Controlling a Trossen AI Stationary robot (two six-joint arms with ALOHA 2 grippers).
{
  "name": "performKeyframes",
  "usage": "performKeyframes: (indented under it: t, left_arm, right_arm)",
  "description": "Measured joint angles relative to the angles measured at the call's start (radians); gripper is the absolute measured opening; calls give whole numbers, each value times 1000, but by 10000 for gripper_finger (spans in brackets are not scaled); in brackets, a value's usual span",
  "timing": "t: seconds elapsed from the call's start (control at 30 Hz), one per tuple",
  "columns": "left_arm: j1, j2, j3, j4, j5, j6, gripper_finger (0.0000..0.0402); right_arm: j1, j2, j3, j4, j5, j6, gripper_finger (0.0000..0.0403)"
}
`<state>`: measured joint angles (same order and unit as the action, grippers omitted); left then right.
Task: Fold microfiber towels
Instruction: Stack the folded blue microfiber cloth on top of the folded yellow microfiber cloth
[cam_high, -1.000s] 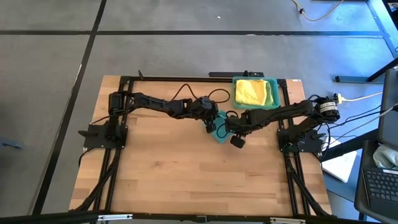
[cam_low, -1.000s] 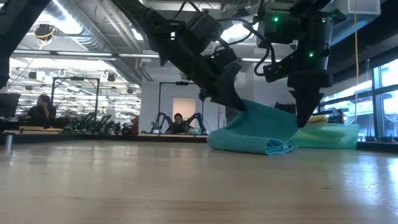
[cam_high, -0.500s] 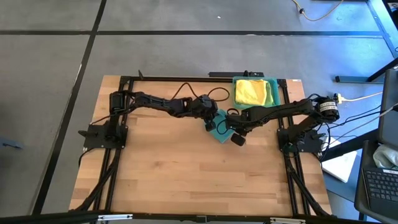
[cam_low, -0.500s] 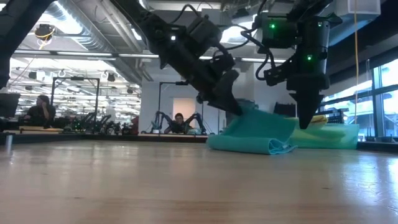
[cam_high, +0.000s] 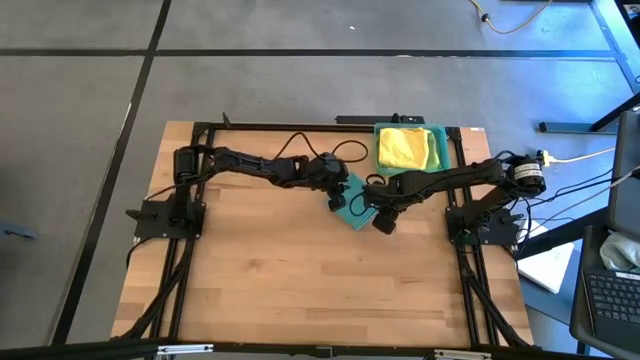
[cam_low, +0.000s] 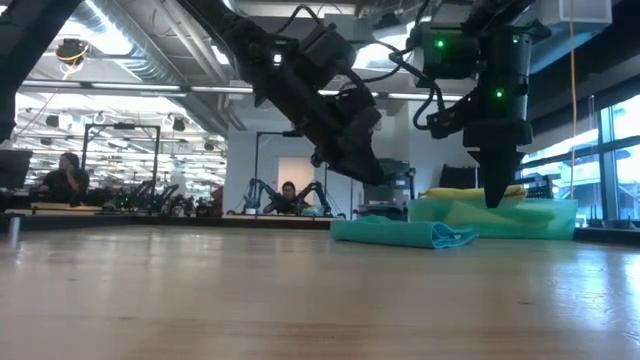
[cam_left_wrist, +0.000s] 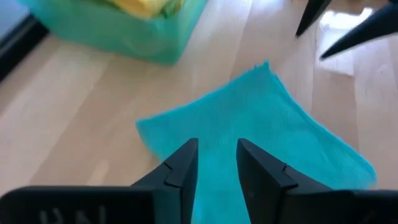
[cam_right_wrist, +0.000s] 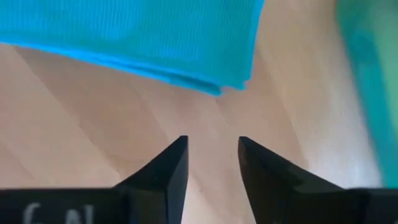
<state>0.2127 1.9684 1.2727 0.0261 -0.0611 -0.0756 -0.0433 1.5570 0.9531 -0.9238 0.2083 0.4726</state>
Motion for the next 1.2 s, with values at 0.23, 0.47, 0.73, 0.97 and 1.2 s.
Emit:
performKeyframes:
  t: [0.23,0.47,0.73,0.97,1.2]
  left_arm:
    - [-4,-121,20,-307,-4,-2,100]
    - [-34,-364,22,-626,-98,27,99]
    - [-98,-644,21,-747,-188,-134,99]
    - [-193,-772,21,-821,-274,-216,99]
    - [-278,-826,21,-970,-281,-282,99]
  right_arm:
    - [24,-71,0,191,-245,-7,139]
    - [95,-54,3,570,-204,-59,147]
    - [85,151,85,585,-49,-124,247]
    - [34,379,232,448,-17,-189,278]
    - [2,465,288,345,-60,-96,233]
